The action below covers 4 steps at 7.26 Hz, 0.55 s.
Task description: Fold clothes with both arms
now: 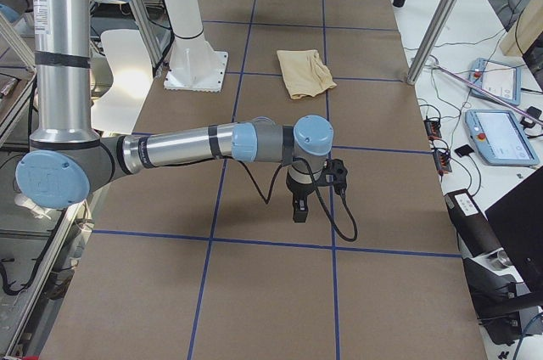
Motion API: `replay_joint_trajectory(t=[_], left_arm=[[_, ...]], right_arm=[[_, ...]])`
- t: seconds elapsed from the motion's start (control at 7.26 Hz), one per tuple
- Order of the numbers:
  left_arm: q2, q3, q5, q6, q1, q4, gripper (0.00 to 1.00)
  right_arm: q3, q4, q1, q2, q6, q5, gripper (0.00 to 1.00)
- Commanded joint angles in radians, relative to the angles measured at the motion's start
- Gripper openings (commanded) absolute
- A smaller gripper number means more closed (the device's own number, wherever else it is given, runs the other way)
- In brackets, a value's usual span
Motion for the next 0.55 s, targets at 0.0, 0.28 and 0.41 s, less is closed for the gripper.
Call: replay_joint_trajectory(t=[0.0,0.28,0.41], left_arm=[[0.006,-0.007,0.002,0.002,-0.001,-0.001,0.99],[0.016,-0.008,0.004,0.002,-0.001,0.001,0.99],[0.005,0.013,0.001,0.002,0.002,0.008,0.99]], right_arm=[[0.005,0.000,0.000,-0.011,0.000,0.004,1.00],[0.011,0.000,0.011,-0.015,0.000,0.063,1.00],[0.024,0.000,0.012,-0.023,0.000,0.058,1.00]])
